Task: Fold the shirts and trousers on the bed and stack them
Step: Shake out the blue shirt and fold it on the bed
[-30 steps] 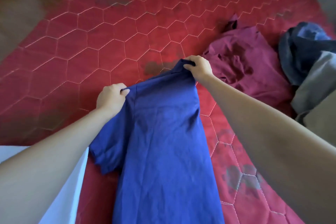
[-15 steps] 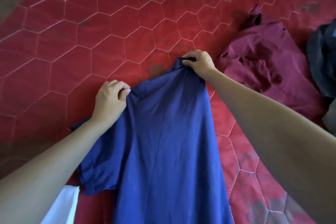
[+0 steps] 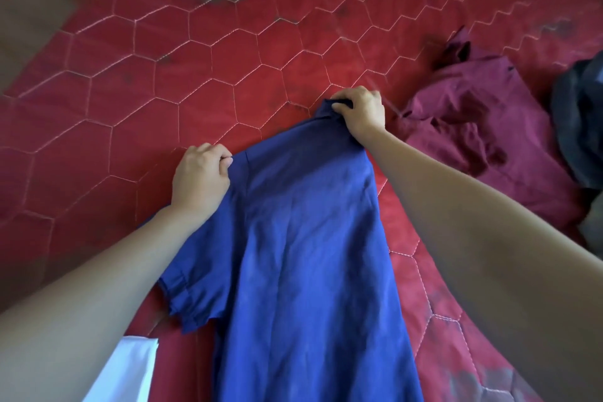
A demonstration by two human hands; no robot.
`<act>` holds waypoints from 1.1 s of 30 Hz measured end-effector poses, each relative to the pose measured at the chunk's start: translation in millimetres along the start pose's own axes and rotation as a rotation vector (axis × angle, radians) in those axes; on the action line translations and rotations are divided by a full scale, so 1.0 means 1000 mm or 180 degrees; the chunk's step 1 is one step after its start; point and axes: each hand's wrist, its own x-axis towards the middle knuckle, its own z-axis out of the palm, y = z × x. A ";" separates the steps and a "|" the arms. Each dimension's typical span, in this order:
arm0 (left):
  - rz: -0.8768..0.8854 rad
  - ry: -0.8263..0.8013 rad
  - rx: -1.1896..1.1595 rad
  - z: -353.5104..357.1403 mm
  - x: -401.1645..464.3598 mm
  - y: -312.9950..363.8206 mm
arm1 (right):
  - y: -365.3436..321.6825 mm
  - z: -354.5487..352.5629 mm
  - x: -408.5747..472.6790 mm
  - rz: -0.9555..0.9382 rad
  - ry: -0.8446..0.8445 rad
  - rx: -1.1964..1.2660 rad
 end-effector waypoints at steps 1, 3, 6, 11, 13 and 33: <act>0.0005 -0.0004 0.0178 -0.003 0.000 0.002 | -0.004 -0.002 -0.003 -0.0012 0.0110 -0.0145; 0.0239 0.0084 0.0477 -0.007 -0.005 0.013 | -0.012 -0.004 -0.019 -0.0132 0.0384 -0.0276; 0.1052 0.0082 0.0462 -0.002 -0.016 0.048 | -0.020 0.000 -0.054 -0.0607 0.0659 -0.0174; 0.1106 -0.0501 0.0692 0.041 0.001 0.089 | -0.006 0.022 -0.062 -0.0735 -0.0119 -0.0813; 0.0996 -0.0710 0.1079 0.061 0.007 0.080 | 0.007 0.033 -0.056 -0.0821 -0.0229 -0.1216; 0.0738 -0.0349 0.0903 -0.016 -0.062 -0.016 | -0.062 0.050 -0.168 -0.1572 -0.0522 -0.0555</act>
